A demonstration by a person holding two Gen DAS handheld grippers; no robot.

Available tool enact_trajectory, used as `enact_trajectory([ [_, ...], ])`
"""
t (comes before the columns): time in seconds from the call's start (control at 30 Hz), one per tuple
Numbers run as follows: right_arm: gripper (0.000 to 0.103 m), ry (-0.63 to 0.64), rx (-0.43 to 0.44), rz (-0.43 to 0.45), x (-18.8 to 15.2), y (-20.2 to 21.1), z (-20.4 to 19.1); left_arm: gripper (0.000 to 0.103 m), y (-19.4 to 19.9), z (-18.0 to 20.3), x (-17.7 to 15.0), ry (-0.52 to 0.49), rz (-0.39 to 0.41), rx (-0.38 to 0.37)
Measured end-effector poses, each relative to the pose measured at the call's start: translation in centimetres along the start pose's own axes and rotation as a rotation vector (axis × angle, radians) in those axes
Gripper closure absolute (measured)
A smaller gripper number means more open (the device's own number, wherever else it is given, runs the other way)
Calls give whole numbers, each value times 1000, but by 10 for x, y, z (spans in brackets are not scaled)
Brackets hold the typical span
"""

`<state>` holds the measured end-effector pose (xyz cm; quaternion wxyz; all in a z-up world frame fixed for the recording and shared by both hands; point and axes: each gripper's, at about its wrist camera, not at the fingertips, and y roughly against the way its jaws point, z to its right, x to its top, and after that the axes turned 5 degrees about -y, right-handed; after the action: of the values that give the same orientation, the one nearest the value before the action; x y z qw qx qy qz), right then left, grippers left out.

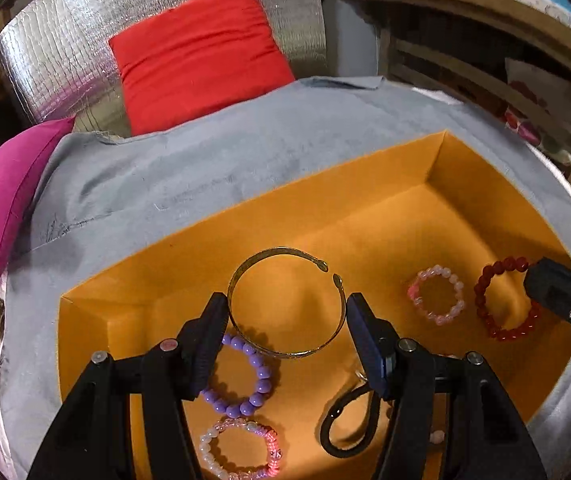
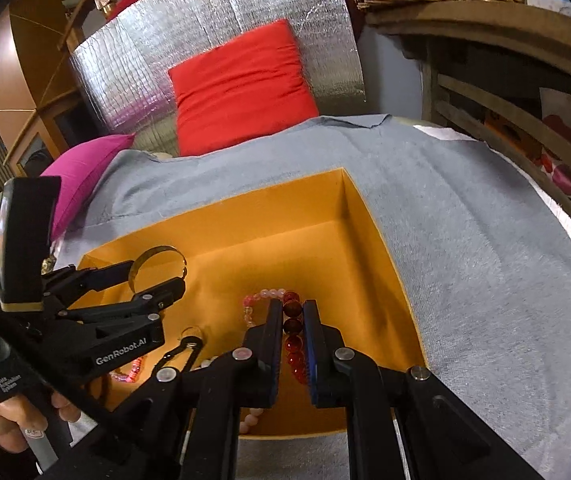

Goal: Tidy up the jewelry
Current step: 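Open the right tool to drop the red bracelet while the left tool releases the bangle into the tray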

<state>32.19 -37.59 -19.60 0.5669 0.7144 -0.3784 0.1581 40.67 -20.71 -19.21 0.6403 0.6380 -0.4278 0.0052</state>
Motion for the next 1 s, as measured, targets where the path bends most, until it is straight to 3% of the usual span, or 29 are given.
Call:
enact_trajectory([
  [0.4, 91, -18, -40, -34, -4, -11, 6, 40, -4, 7, 2, -32, -9, 33],
  [0.5, 72, -25, -47, -41, -2, -6, 6, 36, 4, 7, -1, -42, 20, 56],
  [0.57, 44, -35, -52, -34, -2, 0, 7, 35, 11, 7, -4, -46, 31, 77],
  [0.7, 42, -13, -53, 16, -2, 27, -1, 35, 36, 4, -12, -33, 63, 87],
  [1.0, 38, 34, -22, 90, -8, 101, -30, 34, 136, 10, -47, -22, 175, 176],
])
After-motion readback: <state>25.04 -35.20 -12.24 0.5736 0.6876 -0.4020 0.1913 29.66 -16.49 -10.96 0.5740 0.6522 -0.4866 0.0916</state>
